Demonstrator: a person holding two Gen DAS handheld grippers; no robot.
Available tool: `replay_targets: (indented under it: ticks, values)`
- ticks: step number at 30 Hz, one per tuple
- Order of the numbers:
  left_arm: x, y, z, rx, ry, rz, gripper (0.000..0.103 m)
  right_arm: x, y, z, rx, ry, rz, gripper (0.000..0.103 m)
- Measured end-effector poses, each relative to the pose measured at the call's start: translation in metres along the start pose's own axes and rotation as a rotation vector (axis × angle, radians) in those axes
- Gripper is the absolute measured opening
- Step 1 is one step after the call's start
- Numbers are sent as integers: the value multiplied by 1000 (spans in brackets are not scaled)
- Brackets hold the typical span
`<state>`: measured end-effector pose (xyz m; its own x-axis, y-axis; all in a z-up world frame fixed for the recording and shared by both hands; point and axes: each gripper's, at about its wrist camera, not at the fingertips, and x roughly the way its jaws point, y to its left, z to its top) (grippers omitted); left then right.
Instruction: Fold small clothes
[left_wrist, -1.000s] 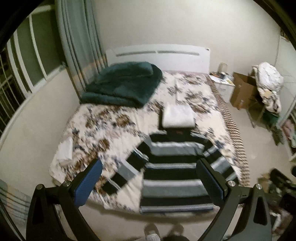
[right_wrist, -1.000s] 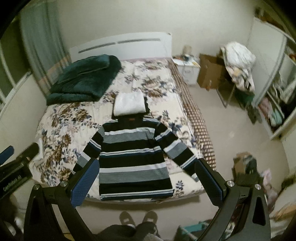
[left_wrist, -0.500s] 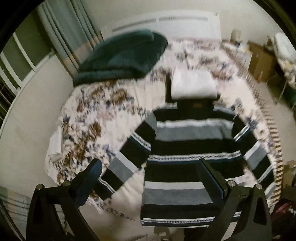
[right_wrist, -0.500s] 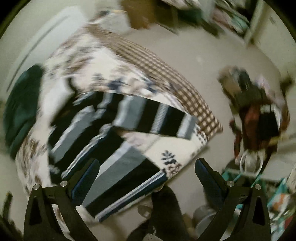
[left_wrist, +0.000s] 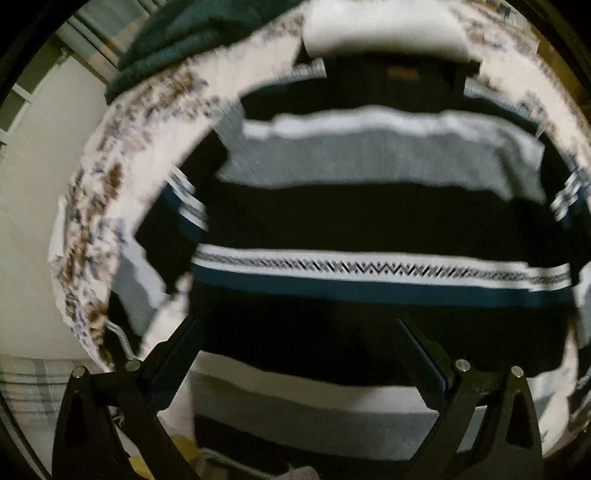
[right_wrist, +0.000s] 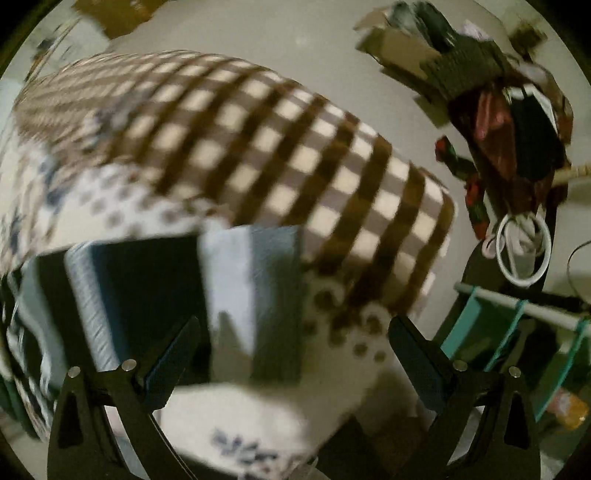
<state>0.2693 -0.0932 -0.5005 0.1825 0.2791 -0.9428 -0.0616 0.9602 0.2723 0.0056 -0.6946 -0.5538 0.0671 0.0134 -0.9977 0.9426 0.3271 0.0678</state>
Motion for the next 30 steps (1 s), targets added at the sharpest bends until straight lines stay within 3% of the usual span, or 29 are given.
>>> replay_targets:
  ticks: [3,7,10,12,13,17,22,26,30]
  values:
    - [29,-12,1,27,24,-1,103,26,-8,10,49,-18,40,99]
    - [47,-15,2,66,18,2,103,31,3,4,39,-115,12,95]
    - [49,-10,5,75,8,-8,103,31,15,1,-27,-151,-8,66]
    - [48,-3,6,73,1,-13,103,29,18,1,-42,-156,-6,20]
    - [47,0,7,71,-2,-13,103,26,19,2,-47,-151,-9,6]
    - [40,20,8,52,-20,-20,103,-5,34,-7,-82,-172,11,6]
    - [28,53,5,11,-40,-16,103,-75,81,-24,-167,-231,97,6]
    - [22,89,2,-50,-47,-6,103,-142,167,-74,-297,-250,169,6]
    - [23,129,-1,-127,-53,14,103,-173,274,-146,-479,-245,263,6]
